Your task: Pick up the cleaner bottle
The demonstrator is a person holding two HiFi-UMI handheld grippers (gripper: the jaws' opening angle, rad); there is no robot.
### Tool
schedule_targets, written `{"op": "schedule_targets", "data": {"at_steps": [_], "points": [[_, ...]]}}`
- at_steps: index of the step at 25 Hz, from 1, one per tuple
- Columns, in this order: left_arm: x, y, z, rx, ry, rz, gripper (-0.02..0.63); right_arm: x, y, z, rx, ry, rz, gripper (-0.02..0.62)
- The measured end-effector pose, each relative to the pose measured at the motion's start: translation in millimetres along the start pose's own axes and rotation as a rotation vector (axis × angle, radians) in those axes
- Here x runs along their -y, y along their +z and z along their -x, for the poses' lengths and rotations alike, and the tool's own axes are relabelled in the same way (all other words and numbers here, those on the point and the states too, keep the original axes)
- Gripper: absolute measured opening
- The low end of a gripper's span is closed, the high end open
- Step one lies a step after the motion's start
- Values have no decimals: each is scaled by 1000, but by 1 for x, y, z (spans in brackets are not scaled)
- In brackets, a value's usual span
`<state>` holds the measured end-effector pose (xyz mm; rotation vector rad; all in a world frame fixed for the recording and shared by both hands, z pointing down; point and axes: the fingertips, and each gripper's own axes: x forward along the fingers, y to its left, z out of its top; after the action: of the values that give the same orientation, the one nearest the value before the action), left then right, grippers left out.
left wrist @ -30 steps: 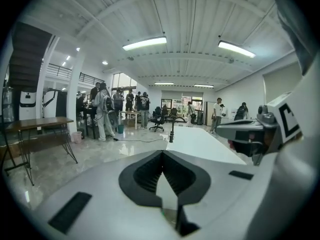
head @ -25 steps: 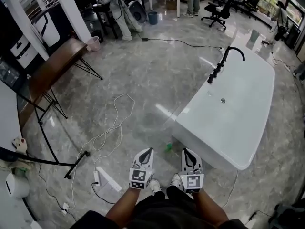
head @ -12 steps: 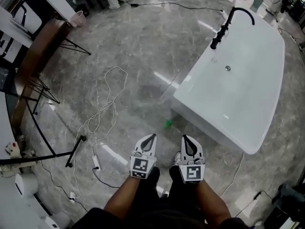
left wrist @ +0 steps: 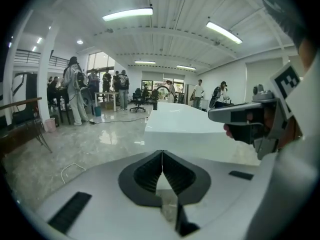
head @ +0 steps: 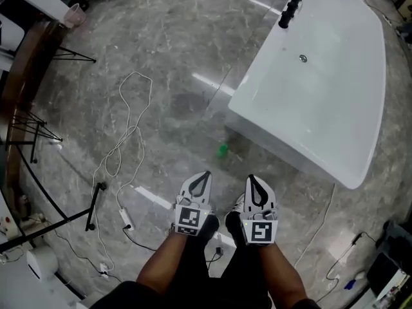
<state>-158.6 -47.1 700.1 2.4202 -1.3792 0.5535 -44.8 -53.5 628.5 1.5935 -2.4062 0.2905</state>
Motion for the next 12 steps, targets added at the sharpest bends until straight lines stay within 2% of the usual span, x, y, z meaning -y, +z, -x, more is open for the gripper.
{"op": "schedule_targets", "data": {"at_steps": [6,9,12], "points": [[-7,-83,-57,55,4,30,8,13,-100,-38,-33,-6,4,17],[-7,-133,-90,67,7,10,8,19,-145,-63,-25,-18,-3,17],[-10,-176,-120,71,24,-44,27,28,-189,-86,-17,-24,9,17]]}}
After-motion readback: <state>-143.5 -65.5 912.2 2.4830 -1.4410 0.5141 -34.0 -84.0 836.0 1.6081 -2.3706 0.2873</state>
